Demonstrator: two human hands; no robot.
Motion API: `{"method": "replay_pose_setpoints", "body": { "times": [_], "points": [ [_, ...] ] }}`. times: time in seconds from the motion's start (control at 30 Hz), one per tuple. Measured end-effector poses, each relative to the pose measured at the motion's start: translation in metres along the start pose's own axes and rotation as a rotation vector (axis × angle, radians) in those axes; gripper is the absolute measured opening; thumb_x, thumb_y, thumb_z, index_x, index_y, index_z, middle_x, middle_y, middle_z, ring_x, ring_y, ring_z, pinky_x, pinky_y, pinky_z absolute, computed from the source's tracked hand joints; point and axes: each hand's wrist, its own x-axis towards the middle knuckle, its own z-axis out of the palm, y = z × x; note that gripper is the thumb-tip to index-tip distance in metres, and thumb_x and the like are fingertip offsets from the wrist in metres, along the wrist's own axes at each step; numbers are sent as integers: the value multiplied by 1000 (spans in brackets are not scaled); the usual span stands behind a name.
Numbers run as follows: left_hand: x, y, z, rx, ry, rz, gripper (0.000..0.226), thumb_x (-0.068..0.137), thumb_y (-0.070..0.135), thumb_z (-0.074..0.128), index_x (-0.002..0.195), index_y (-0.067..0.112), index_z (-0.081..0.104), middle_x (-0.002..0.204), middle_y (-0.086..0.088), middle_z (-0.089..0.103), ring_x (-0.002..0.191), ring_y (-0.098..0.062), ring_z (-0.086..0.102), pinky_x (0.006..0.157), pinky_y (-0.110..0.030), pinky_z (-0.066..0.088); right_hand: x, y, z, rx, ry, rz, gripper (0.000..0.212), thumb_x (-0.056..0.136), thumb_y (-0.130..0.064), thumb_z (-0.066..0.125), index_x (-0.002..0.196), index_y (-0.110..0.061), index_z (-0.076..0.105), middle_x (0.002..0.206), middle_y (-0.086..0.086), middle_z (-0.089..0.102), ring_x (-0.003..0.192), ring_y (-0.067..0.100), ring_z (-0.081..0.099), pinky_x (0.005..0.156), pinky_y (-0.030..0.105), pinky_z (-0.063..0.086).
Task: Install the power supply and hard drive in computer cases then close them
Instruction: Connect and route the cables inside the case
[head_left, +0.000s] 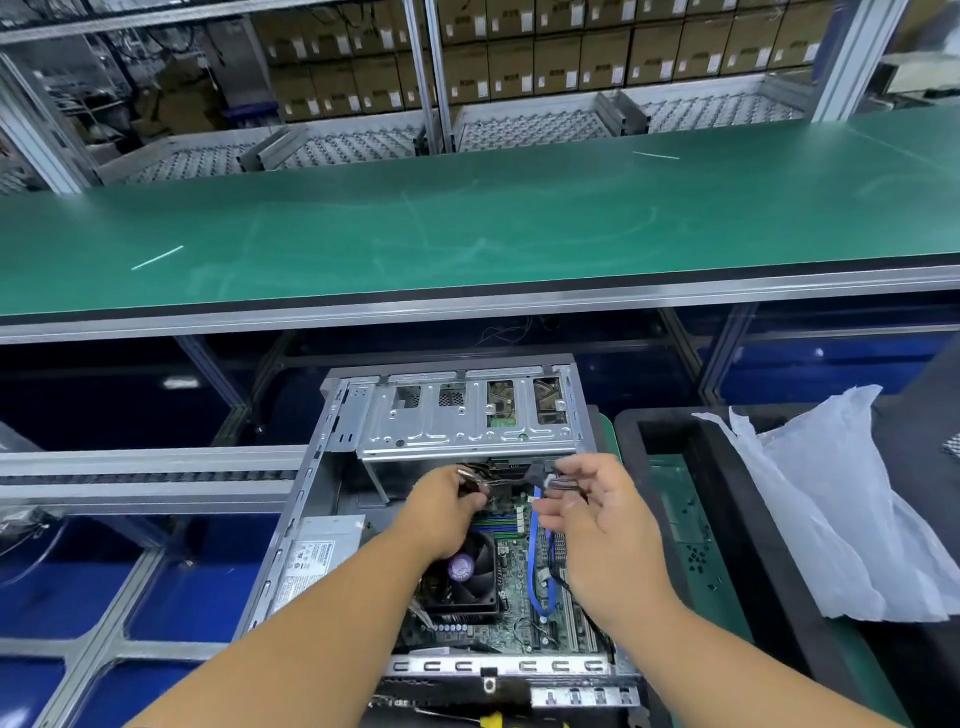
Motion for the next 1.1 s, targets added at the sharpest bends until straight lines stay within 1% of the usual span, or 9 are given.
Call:
{"method": "replay_pose_setpoints", "body": {
  "times": [0.1,0.23,0.3,0.37,0.5,0.63,0.8,0.97,1.1],
  "points": [
    [6,-2,-4,83,44,-72,26,95,21,68,71,20,58,65,3,61,59,-17,55,51,-26,40,-3,-1,4,-135,-84,-5,45,103,-4,46,98,-46,61,97,-21,69,84,2,71,70,25,57],
    [9,2,-1,84,40,-23,25,87,9,63,65,21,64,71,2,67,69,-23,59,64,-30,49,-7,-1,6,-342,-156,-45,42,96,-3,47,93,-43,60,93,-16,65,81,2,63,69,33,54],
    [8,3,-1,89,20,6,17,86,10,66,72,19,70,78,2,70,75,-20,64,68,-29,52,-10,0,8,-437,-209,-86,40,89,-1,49,90,-40,57,93,-20,57,83,-1,55,65,25,47],
    [8,3,-2,164,20,35,19,87,13,68,70,20,64,77,2,66,76,-21,63,63,-26,45,-12,-1,9,-535,-246,-112,39,86,-2,50,90,-41,53,92,-20,54,81,-2,50,59,18,36],
    [9,8,-3,401,4,62,30,89,11,55,61,17,46,71,-2,56,73,-30,57,54,-30,34,-12,-1,9,-521,-218,-120,37,82,-1,51,89,-37,53,88,-16,53,81,2,48,59,21,38],
    [14,12,-6,461,-14,65,21,90,20,59,70,20,54,82,-5,65,80,-29,59,67,-30,40,-14,-2,10,-534,-219,-159,33,86,-8,57,97,-39,52,90,-15,54,85,5,52,68,28,47],
    [21,9,-7,610,-26,110,15,96,23,59,83,15,56,102,-11,70,100,-33,65,81,-34,49,-16,0,12,-569,-258,-174,41,93,-29,61,120,-51,38,99,-21,55,75,-3,51,64,18,38],
    [22,1,-3,555,-7,106,40,95,32,60,65,18,40,88,-15,67,89,-36,65,72,-35,46,-17,-1,13,-684,-285,-255,17,96,-33,53,110,-42,50,93,-15,59,81,7,55,72,31,50],
    [19,0,-3,492,16,73,46,95,31,62,60,16,37,70,-12,53,78,-36,62,62,-34,40,-16,-2,13,-721,-329,-283,9,96,-30,50,100,-35,56,93,-13,60,83,13,56,76,29,43]
  ]
}}
